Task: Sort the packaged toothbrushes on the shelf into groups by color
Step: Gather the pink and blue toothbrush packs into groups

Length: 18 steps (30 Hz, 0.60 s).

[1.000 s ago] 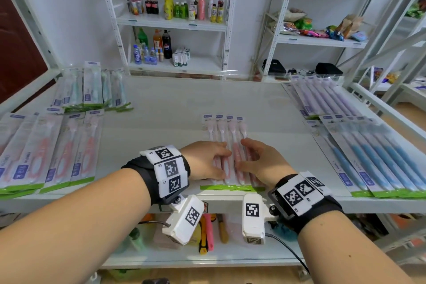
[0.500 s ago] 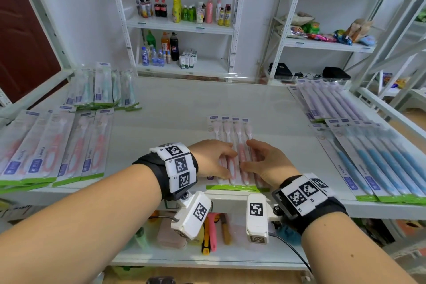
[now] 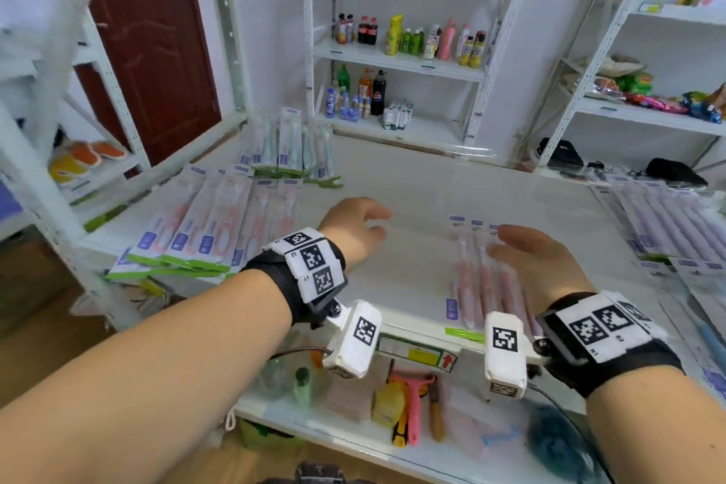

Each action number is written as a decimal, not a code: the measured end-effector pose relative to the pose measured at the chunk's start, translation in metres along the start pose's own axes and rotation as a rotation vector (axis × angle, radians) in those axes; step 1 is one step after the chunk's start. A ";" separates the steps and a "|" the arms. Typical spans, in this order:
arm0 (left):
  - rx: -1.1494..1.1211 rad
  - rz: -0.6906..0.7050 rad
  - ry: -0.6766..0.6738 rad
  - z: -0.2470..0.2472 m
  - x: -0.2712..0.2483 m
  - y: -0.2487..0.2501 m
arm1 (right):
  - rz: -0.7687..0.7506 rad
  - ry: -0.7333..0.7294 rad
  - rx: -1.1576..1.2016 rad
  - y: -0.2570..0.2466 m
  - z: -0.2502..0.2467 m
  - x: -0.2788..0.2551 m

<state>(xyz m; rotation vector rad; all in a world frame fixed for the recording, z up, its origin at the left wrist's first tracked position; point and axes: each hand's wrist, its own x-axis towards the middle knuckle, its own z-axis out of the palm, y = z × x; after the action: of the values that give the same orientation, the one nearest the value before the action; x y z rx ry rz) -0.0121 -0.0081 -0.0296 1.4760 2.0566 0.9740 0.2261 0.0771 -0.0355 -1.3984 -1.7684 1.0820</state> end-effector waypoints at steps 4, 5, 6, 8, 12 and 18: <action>-0.047 -0.170 0.305 -0.049 -0.014 -0.048 | -0.066 -0.105 0.058 -0.032 0.054 0.004; -0.053 -0.210 0.381 -0.062 -0.019 -0.060 | -0.060 -0.152 0.057 -0.039 0.071 0.004; -0.053 -0.248 0.442 -0.075 -0.025 -0.072 | -0.050 -0.192 0.065 -0.046 0.088 0.003; -0.036 -0.331 0.509 -0.100 -0.038 -0.095 | -0.039 -0.244 0.090 -0.059 0.122 -0.002; 0.052 -0.498 0.535 -0.142 -0.059 -0.135 | -0.048 -0.339 0.074 -0.085 0.180 -0.015; 0.043 -0.577 0.482 -0.176 -0.078 -0.178 | -0.105 -0.433 -0.054 -0.120 0.244 -0.031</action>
<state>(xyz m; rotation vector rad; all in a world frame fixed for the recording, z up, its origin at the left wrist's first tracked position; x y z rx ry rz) -0.2204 -0.1670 -0.0500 0.6093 2.6319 1.1034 -0.0303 -0.0183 -0.0417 -1.1439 -2.1617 1.3633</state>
